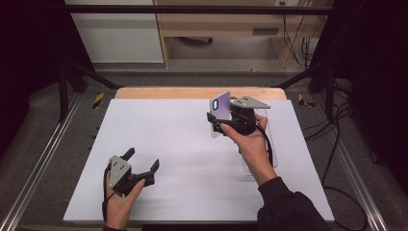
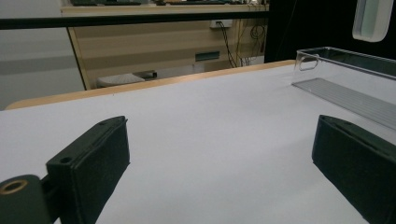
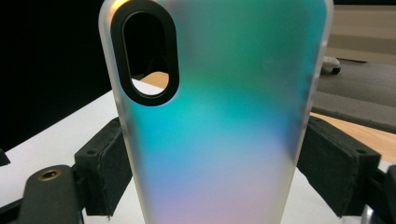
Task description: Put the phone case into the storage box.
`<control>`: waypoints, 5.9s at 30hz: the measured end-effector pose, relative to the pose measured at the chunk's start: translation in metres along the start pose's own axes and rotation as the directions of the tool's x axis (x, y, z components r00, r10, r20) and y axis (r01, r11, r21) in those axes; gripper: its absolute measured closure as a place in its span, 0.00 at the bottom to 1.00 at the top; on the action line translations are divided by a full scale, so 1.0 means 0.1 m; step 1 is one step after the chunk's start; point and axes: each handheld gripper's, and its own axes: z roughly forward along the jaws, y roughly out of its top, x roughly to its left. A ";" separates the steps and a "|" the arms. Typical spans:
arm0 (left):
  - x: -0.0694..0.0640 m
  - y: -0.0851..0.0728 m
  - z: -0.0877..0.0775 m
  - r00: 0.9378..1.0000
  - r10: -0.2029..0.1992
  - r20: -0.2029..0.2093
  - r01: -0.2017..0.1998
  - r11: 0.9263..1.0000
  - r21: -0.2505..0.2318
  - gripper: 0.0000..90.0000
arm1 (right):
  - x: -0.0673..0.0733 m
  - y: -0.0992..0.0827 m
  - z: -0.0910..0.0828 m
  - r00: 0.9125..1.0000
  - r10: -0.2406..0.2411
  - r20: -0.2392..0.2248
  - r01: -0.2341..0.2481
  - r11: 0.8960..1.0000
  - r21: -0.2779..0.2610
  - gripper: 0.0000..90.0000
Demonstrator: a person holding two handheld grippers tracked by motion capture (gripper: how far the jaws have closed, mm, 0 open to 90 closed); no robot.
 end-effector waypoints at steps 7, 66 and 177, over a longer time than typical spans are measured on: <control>0.01 -0.01 0.01 1.000 -0.007 0.004 0.007 1.000 0.000 0.04 | -0.11 0.04 -0.03 1.000 0.012 0.029 -0.011 1.000 -0.002 0.20; 0.04 -0.01 0.00 1.000 -0.027 0.004 0.027 1.000 -0.003 0.04 | -1.06 0.16 0.10 0.926 0.108 0.361 -0.105 0.994 -0.029 0.20; 0.01 0.01 0.00 0.999 -0.027 0.030 0.028 0.999 -0.031 0.02 | -1.39 -0.40 0.78 0.856 0.166 0.489 -0.223 0.973 0.060 0.19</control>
